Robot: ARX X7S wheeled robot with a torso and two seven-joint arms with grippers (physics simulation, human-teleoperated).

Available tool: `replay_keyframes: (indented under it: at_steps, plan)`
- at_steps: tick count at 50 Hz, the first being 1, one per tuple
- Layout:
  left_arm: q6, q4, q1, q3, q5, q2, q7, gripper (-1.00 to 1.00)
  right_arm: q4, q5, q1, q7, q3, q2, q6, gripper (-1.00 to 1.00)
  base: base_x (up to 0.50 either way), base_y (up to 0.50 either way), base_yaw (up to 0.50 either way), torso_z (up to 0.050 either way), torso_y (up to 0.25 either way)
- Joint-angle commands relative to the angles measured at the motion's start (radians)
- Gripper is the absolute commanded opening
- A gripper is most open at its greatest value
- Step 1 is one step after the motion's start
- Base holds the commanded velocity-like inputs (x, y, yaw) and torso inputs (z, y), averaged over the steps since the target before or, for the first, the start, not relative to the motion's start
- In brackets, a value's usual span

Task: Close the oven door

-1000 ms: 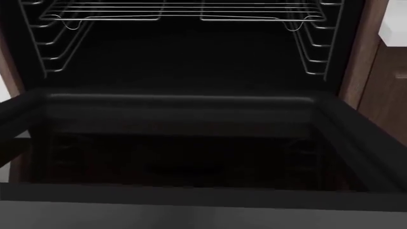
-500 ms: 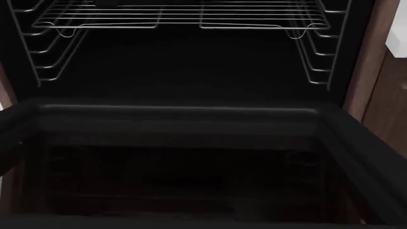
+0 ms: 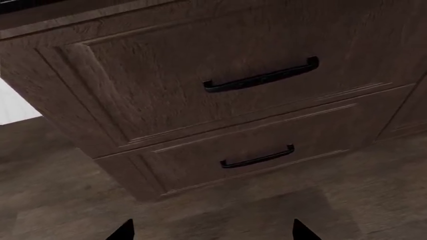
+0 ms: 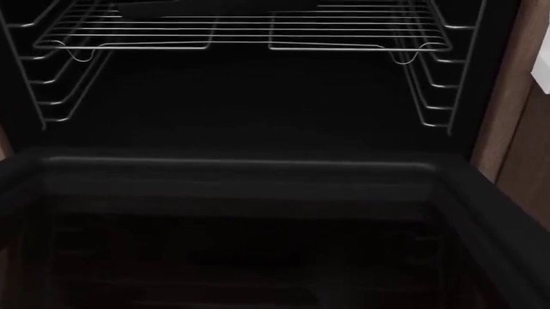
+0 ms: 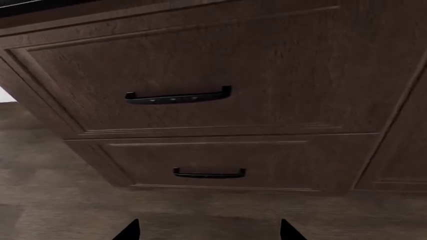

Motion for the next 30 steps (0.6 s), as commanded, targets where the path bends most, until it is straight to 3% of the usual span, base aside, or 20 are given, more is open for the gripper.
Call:
replay_keyframes:
  at_steps: [1, 30]
  plan:
    - [0.028, -0.032, -0.001, 0.009, 0.009, 0.004, 0.006, 1.0, 0.01, 0.001, 0.005, -0.003, -0.005, -0.001, -0.005, 1.0, 0.12, 0.0, 0.0, 0.0, 0.0]
    - [0.025, -0.02, -0.006, 0.014, 0.002, 0.004, -0.003, 1.0, 0.008, 0.0, 0.011, 0.011, -0.009, 0.007, -0.013, 1.0, 0.11, 0.0, 0.0, 0.0, 0.001]
